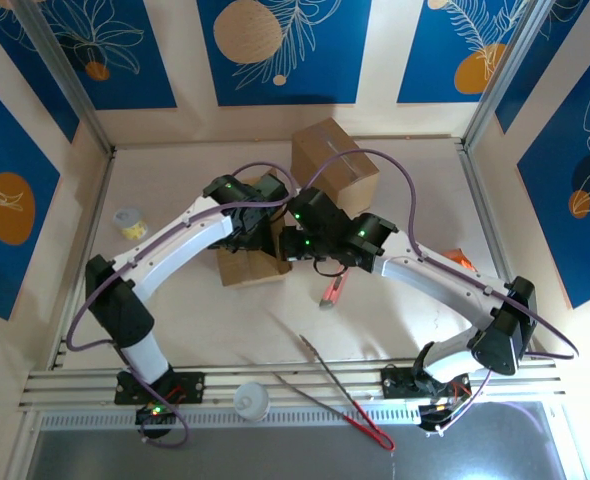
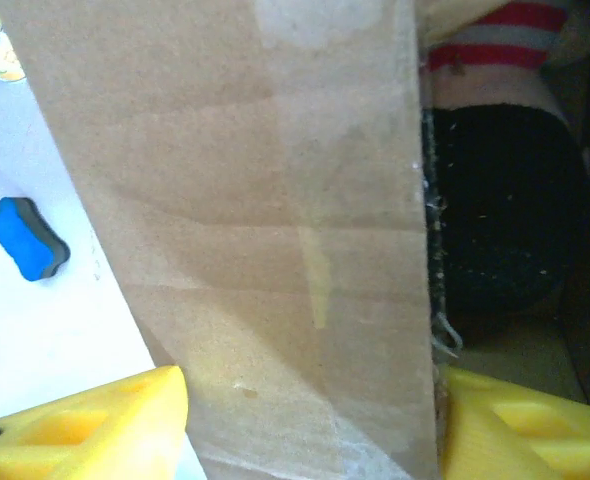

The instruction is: Unpack the express box

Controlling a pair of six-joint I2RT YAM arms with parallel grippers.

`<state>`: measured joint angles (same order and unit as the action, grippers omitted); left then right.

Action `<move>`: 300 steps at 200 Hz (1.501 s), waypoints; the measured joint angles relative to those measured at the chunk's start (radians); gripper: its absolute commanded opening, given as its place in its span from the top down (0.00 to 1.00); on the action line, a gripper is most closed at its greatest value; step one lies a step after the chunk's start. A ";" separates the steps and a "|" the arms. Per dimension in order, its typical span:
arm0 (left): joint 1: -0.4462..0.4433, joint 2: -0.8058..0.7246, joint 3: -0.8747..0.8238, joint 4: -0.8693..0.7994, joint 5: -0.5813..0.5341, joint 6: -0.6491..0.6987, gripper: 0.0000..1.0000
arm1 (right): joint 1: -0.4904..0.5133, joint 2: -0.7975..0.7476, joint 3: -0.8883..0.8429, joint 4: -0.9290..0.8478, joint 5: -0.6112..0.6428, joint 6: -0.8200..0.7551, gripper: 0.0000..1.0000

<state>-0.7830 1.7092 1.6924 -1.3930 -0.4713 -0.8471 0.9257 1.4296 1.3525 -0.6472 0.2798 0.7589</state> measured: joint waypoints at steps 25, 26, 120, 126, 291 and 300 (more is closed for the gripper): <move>-0.007 0.017 0.022 -0.018 -0.010 -0.016 0.66 | -0.005 -0.001 -0.010 0.010 -0.011 0.019 1.00; -0.008 0.018 0.024 -0.018 -0.011 -0.020 0.67 | -0.005 -0.001 -0.010 0.011 -0.011 0.020 1.00; -0.027 0.033 0.108 -0.108 -0.070 -0.029 1.00 | -0.008 -0.021 -0.018 0.053 -0.029 0.036 1.00; -0.027 0.033 0.108 -0.108 -0.069 -0.026 1.00 | -0.008 -0.023 -0.021 0.054 -0.029 0.036 1.00; -0.026 -0.320 -0.110 0.048 0.051 0.117 1.00 | -0.039 -0.051 -0.059 0.026 -0.021 0.028 1.00; -0.025 -0.321 -0.114 0.056 0.055 0.121 1.00 | -0.040 -0.051 -0.059 0.026 -0.021 0.028 1.00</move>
<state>-0.8082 1.3880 1.5784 -1.3373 -0.4168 -0.7261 0.8860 1.3785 1.2934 -0.6212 0.2588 0.7872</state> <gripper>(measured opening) 0.044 0.054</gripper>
